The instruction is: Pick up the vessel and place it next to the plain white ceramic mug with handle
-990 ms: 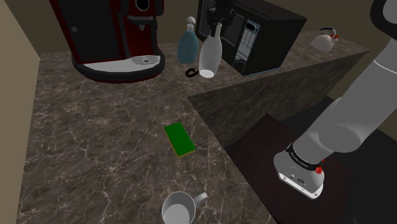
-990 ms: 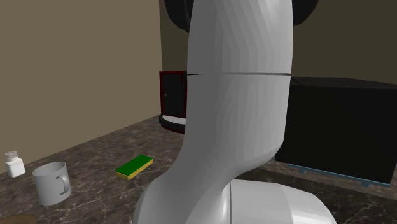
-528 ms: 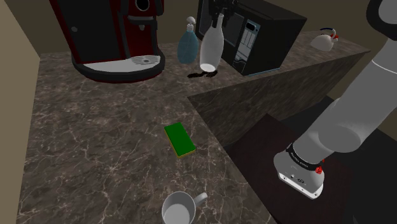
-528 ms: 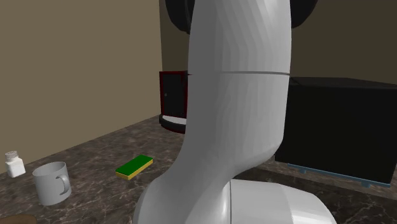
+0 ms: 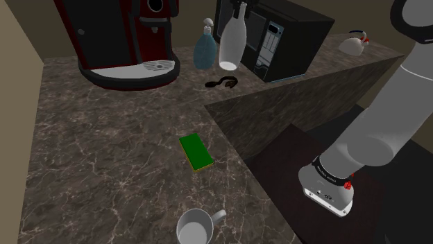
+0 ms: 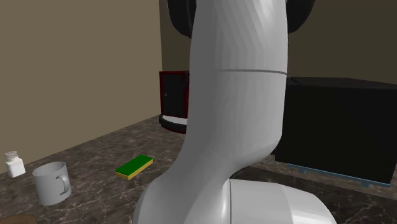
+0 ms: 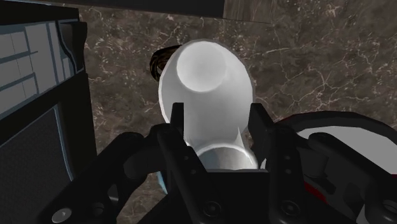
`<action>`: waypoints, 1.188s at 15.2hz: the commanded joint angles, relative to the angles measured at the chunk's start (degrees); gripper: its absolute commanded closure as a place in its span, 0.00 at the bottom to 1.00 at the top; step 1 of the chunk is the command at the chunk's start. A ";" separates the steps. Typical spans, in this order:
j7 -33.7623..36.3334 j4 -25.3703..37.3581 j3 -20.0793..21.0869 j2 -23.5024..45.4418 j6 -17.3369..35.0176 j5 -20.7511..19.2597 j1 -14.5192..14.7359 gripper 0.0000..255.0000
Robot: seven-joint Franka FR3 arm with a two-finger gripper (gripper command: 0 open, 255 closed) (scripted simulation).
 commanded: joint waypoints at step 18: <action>10.07 -6.03 4.77 -14.77 -8.52 0.77 4.97 1.00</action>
